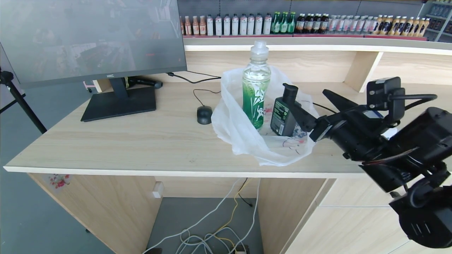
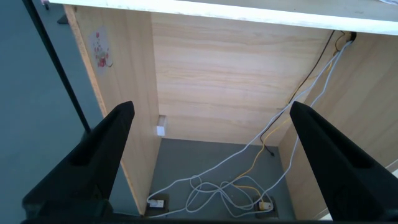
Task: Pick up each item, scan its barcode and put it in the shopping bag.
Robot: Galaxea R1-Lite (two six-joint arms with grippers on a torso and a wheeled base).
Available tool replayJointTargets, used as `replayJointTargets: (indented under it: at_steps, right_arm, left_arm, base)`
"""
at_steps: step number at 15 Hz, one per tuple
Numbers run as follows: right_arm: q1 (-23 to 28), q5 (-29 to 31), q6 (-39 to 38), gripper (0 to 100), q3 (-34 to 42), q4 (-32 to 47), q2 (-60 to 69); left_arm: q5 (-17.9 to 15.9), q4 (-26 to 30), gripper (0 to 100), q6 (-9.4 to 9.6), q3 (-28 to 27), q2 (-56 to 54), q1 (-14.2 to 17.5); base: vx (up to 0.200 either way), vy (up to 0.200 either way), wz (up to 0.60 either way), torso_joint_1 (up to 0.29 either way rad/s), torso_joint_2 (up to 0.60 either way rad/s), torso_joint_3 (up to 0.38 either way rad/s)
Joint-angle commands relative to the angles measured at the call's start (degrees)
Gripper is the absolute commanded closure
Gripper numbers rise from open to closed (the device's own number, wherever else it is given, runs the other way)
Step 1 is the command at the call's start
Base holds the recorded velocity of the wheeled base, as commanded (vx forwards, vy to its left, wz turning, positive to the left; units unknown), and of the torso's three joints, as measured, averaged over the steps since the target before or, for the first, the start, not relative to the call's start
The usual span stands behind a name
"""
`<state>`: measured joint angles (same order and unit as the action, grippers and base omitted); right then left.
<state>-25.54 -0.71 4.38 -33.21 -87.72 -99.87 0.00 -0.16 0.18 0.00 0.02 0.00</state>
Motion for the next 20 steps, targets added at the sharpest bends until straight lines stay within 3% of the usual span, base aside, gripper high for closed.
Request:
replayJointTargets:
  at_steps: [1,2,4,6,7,8,10,11,17,20]
  right_arm:
    - [-0.48,-2.28,-2.35,0,24.33,-0.52,24.19]
    - [-0.48,-2.81,-2.97,0,31.36,-0.52,30.17]
    - [-0.39,-2.81,-5.43,0,33.03,5.37,40.8]
    - [-0.65,-3.07,-6.05,0,33.21,28.22,57.41]
    - [-1.44,-5.01,-5.96,0,33.21,48.17,70.51]
    - [-1.79,-5.62,-5.61,0,32.77,62.67,80.0]
    - [-1.79,-5.62,-3.59,0,29.6,84.38,93.54]
    - [-1.71,-5.62,-2.44,0,27.85,88.78,95.21]
    - [-1.09,-5.27,2.39,0,31.71,88.69,94.94]
    - [3.92,-4.65,3.53,0,31.8,88.69,92.83]
  left_arm:
    - [0.0,-0.02,0,-0.01,0.0,-0.02,0.0]
    - [0.0,-0.02,0,-0.01,0.0,-0.02,0.0]
    - [0.0,-0.02,0,-0.01,0.0,-0.02,0.0]
    - [0.0,-0.02,0,-0.01,0.0,-0.02,0.0]
    - [0.0,-0.02,0,-0.01,0.0,-0.02,0.0]
    - [0.0,-0.02,0,-0.01,0.0,-0.02,0.0]
    - [0.0,-0.02,0,0.08,0.0,-0.02,0.0]
    - [0.0,-0.02,0,0.08,0.0,-0.02,0.0]
    - [0.0,-0.02,0,-0.09,0.0,-0.02,0.0]
    - [0.0,-0.02,0,-0.01,0.0,-0.02,0.0]
  base:
    - [0.0,0.0,0.0,0.0,0.0,0.0]
    - [0.0,0.0,0.0,0.0,0.0,0.0]
    - [0.0,0.0,0.0,0.0,0.0,0.0]
    - [0.0,0.0,0.0,0.0,0.0,0.0]
    - [0.0,0.0,0.0,0.0,0.0,0.0]
    - [0.0,0.0,0.0,0.0,0.0,0.0]
    - [0.0,0.0,0.0,0.0,0.0,0.0]
    - [0.0,0.0,0.0,0.0,0.0,0.0]
    - [0.0,0.0,0.0,0.0,0.0,0.0]
    - [0.0,0.0,0.0,0.0,0.0,0.0]
